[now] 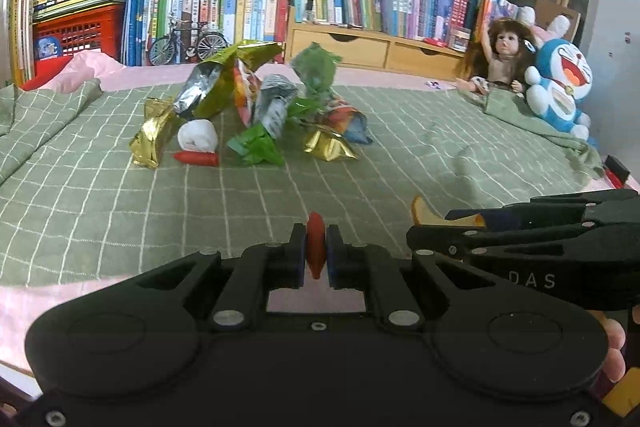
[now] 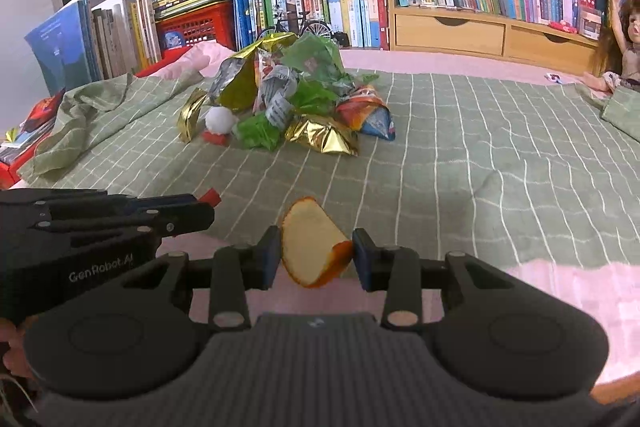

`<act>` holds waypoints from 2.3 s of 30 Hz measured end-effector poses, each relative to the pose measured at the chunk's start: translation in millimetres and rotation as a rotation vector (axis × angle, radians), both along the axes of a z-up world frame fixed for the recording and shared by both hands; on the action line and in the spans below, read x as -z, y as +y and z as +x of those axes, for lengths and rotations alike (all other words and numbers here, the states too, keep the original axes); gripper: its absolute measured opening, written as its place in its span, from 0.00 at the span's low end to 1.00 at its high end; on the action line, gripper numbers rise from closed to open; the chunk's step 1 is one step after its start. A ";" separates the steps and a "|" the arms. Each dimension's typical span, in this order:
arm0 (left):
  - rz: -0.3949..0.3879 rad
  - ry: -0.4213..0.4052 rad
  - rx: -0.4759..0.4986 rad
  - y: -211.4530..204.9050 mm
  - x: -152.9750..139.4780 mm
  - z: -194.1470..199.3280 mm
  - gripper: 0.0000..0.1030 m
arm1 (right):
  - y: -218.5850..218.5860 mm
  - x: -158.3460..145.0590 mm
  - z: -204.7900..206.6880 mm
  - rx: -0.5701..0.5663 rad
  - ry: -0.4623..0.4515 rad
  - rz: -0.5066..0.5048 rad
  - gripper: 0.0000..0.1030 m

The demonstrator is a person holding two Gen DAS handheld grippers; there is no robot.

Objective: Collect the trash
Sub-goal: 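Carry the red stick and apple slice down to the black bin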

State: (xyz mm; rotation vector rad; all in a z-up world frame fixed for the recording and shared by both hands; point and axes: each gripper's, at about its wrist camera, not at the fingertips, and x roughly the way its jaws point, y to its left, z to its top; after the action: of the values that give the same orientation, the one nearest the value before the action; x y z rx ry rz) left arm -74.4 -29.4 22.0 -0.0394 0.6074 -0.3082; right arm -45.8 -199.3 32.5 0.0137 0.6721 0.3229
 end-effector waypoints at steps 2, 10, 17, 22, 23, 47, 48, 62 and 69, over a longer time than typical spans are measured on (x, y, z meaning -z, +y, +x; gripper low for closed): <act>0.001 0.000 0.016 -1.3 -0.6 -5.6 0.09 | -2.0 -0.1 -6.0 -0.001 0.003 0.002 0.41; -0.010 0.008 0.071 -5.9 -4.4 -26.6 0.09 | -6.8 1.8 -26.0 -0.009 0.017 -0.006 0.41; -0.007 0.026 0.103 -11.6 -2.3 -39.4 0.09 | -12.0 4.3 -41.5 -0.010 0.037 0.001 0.41; -0.012 0.041 0.124 -12.7 -1.4 -48.2 0.09 | -15.4 6.3 -51.5 -0.008 0.052 0.004 0.41; -0.014 0.046 0.128 -12.4 -1.1 -51.0 0.09 | -16.2 6.9 -53.4 -0.009 0.056 0.005 0.41; 0.010 0.309 0.184 -3.3 54.9 -85.8 0.09 | -22.0 52.7 -87.8 -0.048 0.290 -0.021 0.41; 0.012 0.328 0.181 -2.8 59.3 -84.0 0.09 | -21.2 55.6 -88.2 -0.045 0.305 -0.023 0.41; 0.058 0.488 0.154 -7.0 116.8 -58.9 0.09 | -26.8 102.6 -71.3 0.011 0.493 -0.007 0.42; 0.080 0.559 0.140 -12.2 142.8 -50.2 0.09 | -26.2 120.3 -67.5 0.040 0.552 0.008 0.43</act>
State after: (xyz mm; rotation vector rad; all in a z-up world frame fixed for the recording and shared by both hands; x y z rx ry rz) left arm -124.6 -41.6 -120.9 -0.0057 1.1800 -0.4118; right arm -113.3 -225.5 -87.9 0.1269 1.2156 0.2836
